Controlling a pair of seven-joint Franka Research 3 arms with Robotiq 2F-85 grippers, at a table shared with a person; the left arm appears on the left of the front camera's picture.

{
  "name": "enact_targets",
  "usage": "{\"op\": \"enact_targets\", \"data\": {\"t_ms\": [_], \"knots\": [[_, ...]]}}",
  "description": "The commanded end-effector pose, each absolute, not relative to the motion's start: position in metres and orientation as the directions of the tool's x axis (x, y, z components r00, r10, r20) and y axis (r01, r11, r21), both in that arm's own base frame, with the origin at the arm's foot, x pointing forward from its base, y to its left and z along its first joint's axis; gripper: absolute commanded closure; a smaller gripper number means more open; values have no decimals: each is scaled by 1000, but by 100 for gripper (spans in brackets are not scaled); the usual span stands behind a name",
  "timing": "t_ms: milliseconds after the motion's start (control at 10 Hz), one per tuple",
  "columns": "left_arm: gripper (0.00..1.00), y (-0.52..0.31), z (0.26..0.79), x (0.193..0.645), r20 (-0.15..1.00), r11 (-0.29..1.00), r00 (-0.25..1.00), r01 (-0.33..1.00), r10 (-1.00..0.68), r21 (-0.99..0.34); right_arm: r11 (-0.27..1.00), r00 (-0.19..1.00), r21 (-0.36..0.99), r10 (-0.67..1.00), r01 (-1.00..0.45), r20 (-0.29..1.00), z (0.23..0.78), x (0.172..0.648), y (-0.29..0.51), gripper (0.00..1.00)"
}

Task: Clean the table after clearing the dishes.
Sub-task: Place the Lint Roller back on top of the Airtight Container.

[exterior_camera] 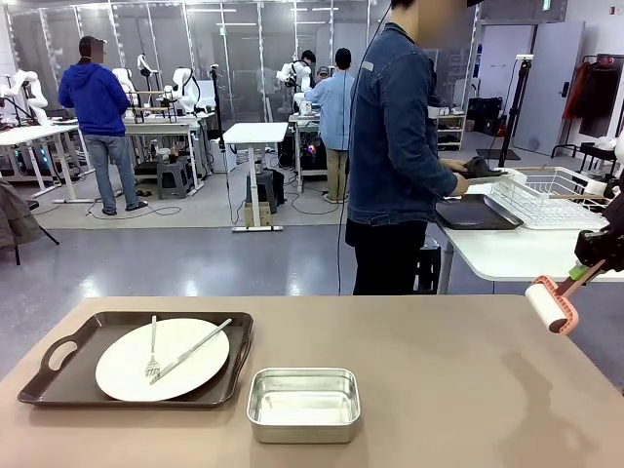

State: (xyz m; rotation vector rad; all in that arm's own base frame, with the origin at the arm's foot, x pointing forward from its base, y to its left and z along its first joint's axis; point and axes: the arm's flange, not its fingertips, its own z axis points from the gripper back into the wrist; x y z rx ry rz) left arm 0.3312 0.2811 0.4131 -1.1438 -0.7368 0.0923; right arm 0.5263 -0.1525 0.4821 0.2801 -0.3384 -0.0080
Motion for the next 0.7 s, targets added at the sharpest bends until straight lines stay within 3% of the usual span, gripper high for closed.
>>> {"op": "enact_targets", "data": {"t_ms": [0, 600], "knots": [[0, 283, 413, 327, 486, 435, 766, 300, 421, -849, 958, 940, 281, -49, -51, 339, 484, 528, -152, 79], [0, 283, 413, 327, 486, 435, 766, 300, 421, -849, 958, 940, 281, -49, -51, 339, 484, 528, -152, 79]]}}
